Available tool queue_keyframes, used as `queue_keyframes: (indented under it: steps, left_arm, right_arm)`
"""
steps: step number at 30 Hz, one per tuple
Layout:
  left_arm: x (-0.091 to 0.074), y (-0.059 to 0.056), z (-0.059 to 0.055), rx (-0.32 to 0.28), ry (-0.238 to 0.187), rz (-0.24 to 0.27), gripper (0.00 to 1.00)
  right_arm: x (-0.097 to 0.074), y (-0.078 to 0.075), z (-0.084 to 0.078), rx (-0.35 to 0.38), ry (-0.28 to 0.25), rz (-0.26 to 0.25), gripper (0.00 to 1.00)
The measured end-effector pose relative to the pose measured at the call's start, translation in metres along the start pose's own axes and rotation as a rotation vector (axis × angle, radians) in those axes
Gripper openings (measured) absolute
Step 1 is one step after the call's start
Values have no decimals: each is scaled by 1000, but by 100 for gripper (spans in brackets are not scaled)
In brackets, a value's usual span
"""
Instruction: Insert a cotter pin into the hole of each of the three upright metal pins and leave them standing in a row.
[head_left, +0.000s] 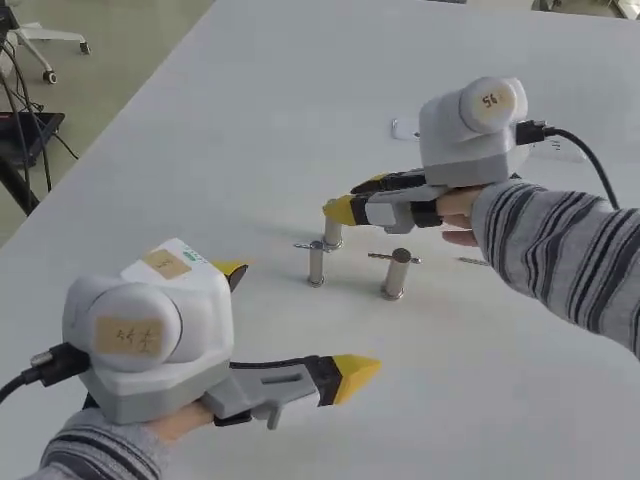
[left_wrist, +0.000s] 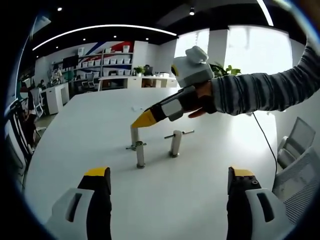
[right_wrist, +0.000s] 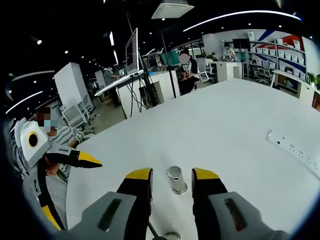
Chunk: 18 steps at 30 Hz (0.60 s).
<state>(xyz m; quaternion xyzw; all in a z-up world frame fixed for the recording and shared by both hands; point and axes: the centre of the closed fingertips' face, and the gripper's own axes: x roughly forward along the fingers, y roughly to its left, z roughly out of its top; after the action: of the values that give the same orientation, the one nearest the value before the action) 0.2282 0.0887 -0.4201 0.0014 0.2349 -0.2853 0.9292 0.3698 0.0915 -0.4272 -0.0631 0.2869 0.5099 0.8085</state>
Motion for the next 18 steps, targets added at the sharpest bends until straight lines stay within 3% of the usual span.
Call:
queue_keyframes:
  steps: [18]
  left_arm:
    - [-1,3,-1,-10,-2,1,96]
  right_arm:
    - [20,-5,-11,2,43,-17,10]
